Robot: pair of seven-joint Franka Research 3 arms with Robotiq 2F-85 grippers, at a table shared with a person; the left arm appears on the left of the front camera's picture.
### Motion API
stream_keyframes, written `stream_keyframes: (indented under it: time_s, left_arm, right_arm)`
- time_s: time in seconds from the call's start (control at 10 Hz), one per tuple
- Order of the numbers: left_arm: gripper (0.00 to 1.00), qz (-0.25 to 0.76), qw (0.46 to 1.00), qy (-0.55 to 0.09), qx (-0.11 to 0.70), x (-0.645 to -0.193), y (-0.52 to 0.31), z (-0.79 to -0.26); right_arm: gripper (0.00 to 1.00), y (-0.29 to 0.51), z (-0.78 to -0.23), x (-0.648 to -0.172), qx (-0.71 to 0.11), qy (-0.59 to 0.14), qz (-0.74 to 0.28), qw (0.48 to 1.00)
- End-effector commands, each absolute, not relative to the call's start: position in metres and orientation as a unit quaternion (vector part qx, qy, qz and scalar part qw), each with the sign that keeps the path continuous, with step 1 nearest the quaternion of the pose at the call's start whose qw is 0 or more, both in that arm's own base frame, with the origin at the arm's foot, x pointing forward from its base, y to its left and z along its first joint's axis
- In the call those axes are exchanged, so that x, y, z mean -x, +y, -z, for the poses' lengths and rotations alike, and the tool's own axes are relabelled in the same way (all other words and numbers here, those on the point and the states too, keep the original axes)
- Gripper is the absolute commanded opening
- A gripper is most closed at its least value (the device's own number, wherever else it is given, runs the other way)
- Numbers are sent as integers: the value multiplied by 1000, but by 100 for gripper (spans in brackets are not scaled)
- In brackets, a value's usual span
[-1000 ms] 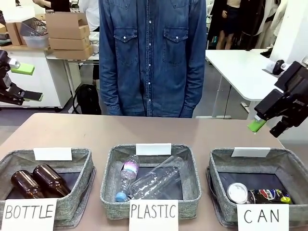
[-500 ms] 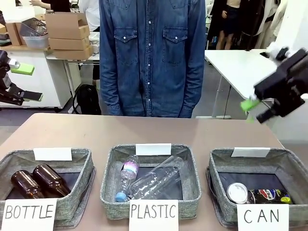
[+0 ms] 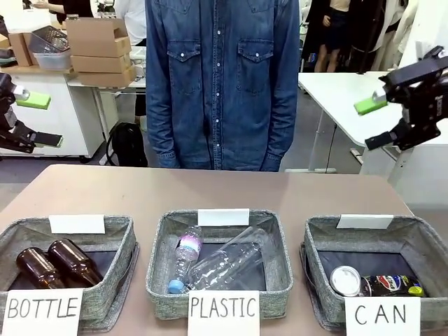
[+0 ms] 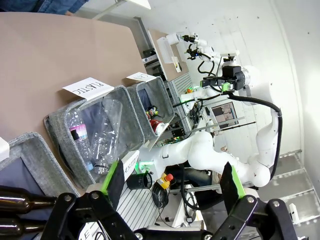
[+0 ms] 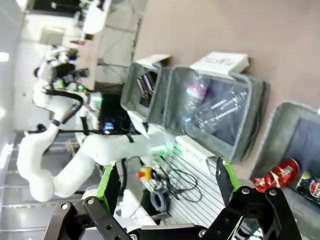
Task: Sort the can waste into the basket.
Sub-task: Pick up the can waste from the table and place it in the right Fabric basket.
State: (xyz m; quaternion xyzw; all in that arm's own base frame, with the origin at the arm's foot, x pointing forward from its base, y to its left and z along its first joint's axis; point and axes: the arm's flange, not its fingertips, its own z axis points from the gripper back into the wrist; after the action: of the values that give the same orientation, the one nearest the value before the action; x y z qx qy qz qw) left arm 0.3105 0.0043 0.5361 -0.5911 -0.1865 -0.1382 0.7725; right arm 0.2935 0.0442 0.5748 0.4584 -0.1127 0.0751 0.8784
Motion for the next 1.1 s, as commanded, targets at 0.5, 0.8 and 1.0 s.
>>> stream_keyframes:
  time_s: [0.5,0.8,1.0]
  left_arm:
    - [100,147,770,-190,592,-309,5,-537]
    - [100,147,770,-190,592,-309,5,-537]
    - [100,147,770,-190,592,-309,5,-537]
  right_arm:
    - [100,42,-575,-294,-431,-110,-94,890]
    - [100,42,-575,-294,-431,-110,-94,890]
    - [100,42,-575,-294,-431,-110,-94,890]
